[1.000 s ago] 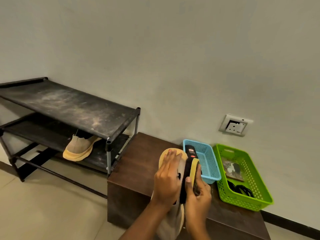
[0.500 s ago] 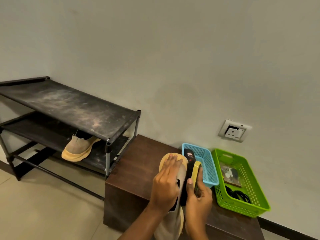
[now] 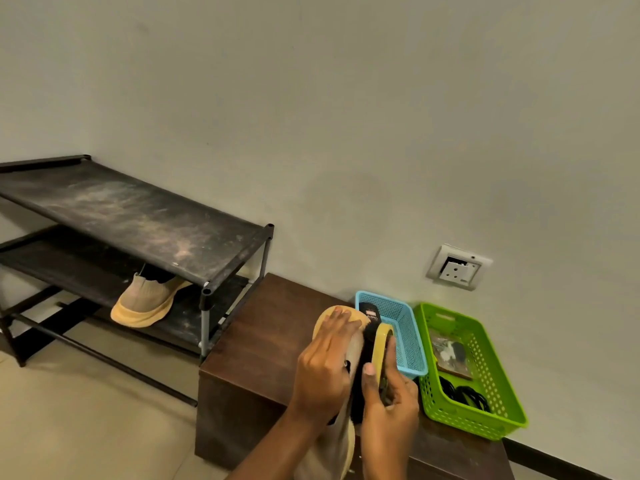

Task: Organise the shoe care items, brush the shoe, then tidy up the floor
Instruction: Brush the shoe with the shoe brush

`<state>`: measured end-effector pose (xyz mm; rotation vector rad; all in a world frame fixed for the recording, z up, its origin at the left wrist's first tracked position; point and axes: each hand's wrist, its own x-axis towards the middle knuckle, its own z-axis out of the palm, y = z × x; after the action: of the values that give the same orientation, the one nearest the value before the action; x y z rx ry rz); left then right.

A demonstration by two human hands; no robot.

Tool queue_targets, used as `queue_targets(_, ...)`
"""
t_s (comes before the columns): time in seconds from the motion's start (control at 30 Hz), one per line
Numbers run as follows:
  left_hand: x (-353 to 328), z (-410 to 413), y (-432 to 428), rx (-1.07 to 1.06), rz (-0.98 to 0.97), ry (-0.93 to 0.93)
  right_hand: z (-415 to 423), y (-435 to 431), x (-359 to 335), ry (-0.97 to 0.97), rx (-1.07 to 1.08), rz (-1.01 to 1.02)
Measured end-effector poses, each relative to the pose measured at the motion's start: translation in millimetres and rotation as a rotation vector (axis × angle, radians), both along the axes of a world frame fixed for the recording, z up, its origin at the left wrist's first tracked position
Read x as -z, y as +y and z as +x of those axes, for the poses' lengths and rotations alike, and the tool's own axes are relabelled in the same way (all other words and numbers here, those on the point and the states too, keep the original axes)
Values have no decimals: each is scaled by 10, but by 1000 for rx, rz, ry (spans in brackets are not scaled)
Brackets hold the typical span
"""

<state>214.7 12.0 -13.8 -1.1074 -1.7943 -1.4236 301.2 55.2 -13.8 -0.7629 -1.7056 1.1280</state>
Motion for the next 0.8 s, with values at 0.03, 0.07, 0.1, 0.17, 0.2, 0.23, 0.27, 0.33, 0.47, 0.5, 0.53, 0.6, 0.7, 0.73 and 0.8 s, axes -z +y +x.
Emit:
queue_targets(0.03,4,-18,15,2,8,-33,13,-41,-8,14,-16,34)
queue_targets(0.07,15,-28,25,-3,13,-79,23,-64,14,12,-18,45)
queue_targets(0.1,26,-26,31,-11,13,-129,18,-58,44,-8,-4,34)
queue_targets(0.17,43,1,35,-23,18,-182,-17,-34,101,-44,33,-5)
queue_targets(0.2,23,3,34,-24,28,-190,-33,-44,120,-42,35,10)
queue_targets(0.23,-16,-10,27,-29,47,-208,-33,-84,112,-24,21,44)
queue_targets(0.27,-44,-30,24,-44,73,-239,-16,-130,105,-2,-6,74)
queue_targets(0.33,-63,-59,16,-90,118,-320,0,-145,110,-11,-29,98)
queue_targets(0.47,-70,-34,15,-104,146,-391,-50,-87,171,-62,19,112)
queue_targets(0.5,-78,-50,18,-107,141,-408,-40,-128,155,-57,-3,145)
queue_targets(0.53,-85,-74,23,-118,136,-439,-25,-152,163,-58,-26,176)
queue_targets(0.6,-96,-82,21,-147,137,-497,-12,-121,193,-100,-20,152)
queue_targets(0.7,-95,-60,11,-148,138,-456,-23,-91,182,-121,16,140)
queue_targets(0.73,-91,-74,18,-145,126,-449,-3,-120,182,-117,-14,186)
queue_targets(0.8,-87,-98,21,-157,127,-489,57,-141,208,-134,-65,254)
